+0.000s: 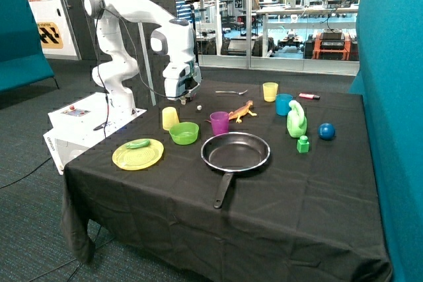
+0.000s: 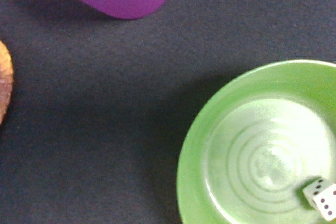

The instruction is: Roll the dices in the bowl

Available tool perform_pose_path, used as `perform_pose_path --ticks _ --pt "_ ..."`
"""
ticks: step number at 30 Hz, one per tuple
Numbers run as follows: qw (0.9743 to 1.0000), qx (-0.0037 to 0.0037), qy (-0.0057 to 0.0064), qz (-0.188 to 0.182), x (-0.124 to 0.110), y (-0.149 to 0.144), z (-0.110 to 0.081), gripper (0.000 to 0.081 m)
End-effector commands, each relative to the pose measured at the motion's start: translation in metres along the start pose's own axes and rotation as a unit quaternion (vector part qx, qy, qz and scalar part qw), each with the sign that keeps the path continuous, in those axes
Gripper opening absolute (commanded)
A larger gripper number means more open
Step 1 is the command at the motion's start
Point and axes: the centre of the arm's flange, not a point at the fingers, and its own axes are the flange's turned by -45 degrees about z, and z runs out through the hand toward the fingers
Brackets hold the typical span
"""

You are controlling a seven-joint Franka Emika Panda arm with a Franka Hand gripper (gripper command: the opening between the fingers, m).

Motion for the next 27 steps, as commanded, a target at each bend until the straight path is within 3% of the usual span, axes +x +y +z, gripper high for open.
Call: perform_pose_path --ticks 1,4,7,9,12,20,27 --pt "0.9999 -0.00156 -0.0001 -0.014 0.002 -0.02 0.003 0.0585" --pt "0.9997 -0.00156 -0.0001 -0.025 0.001 -0.031 0.006 0.0644" --pt "0.9995 -0.00156 -0.0002 -0.032 -0.001 -0.041 0.009 0.0571" --pt "0.9994 -0.00155 -0.0002 -0.034 -0.002 -0.048 0.011 0.0663" --pt "0.9993 -0.00155 -0.0002 -0.037 -0.002 -0.057 0.012 0.0705" --pt "0.9985 -0.00155 -0.0002 -0.054 0.002 -0.071 0.009 0.0749" --pt "0.9981 -0.00155 -0.0002 -0.062 0.002 -0.086 0.01 0.074"
